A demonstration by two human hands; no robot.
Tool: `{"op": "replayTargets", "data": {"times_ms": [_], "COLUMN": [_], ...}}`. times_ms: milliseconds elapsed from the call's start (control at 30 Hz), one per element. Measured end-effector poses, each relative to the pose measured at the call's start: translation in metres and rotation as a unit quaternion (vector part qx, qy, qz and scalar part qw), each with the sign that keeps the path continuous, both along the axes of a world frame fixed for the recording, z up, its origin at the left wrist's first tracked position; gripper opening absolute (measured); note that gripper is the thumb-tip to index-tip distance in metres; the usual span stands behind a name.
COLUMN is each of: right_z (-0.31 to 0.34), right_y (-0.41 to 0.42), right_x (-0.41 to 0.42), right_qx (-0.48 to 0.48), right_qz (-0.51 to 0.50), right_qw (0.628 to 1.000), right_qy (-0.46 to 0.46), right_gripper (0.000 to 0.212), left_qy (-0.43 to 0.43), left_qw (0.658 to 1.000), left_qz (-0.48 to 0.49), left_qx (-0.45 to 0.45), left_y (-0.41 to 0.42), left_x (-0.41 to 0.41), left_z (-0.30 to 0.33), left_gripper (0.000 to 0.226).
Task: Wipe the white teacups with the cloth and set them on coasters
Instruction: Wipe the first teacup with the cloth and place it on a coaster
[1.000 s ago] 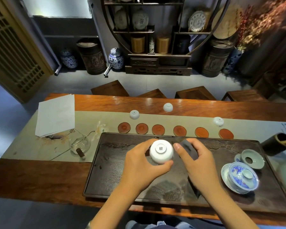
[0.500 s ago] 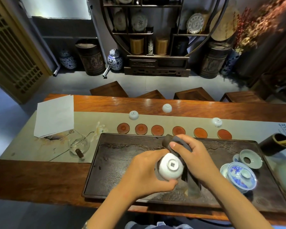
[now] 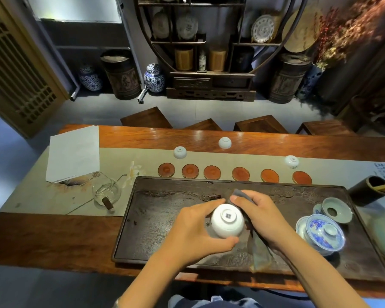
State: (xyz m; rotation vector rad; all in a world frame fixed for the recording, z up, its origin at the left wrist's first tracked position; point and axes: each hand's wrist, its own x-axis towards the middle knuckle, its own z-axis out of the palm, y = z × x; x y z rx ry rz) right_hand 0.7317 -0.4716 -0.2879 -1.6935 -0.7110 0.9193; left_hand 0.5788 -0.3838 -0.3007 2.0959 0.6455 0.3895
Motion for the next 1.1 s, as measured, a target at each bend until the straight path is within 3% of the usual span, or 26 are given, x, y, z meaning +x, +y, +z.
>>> {"op": "replayTargets", "data": {"times_ms": [167,333,433,667,767,933,1100], "right_z": [0.002,-0.001,-0.002,0.002,0.006,0.005,0.002], "right_y": [0.000,0.004,0.002,-0.002,0.008,0.002,0.011], "right_x": [0.007,0.003,-0.003,-0.026,-0.016,-0.019,-0.001], "right_qx": [0.007,-0.005,-0.002,0.021,0.014,0.033,0.018], "right_qz": [-0.004,-0.007,-0.022,-0.018,-0.020,0.017,-0.017], "right_qw": [0.999,1.000,0.997,0.970,0.975,0.965,0.979], "right_qy": [-0.032,0.020,-0.069,-0.242,-0.219,-0.259,-0.202], "right_gripper": [0.031,0.028,0.031,0.012,0.009,0.005,0.012], "left_qy": [-0.012,-0.018,-0.032,-0.018,0.002,-0.014,-0.020], "left_qw": [0.998,0.999,0.995,0.994,0.997,0.994,0.994], "left_qz": [0.054,0.049,0.098,0.107,0.071,0.111,0.109], "left_qx": [-0.021,0.004,0.000,-0.002,0.012,-0.018,0.014], "left_y": [0.004,-0.002,0.001,0.008,0.001,-0.004,-0.004], "left_x": [0.003,0.005,0.005,0.008,0.012,0.013,0.014], "left_z": [-0.002,0.004,-0.001,-0.004,-0.003,-0.008,-0.002], "left_gripper": [0.073,0.051,0.045,0.041,0.046,0.036,0.042]}}
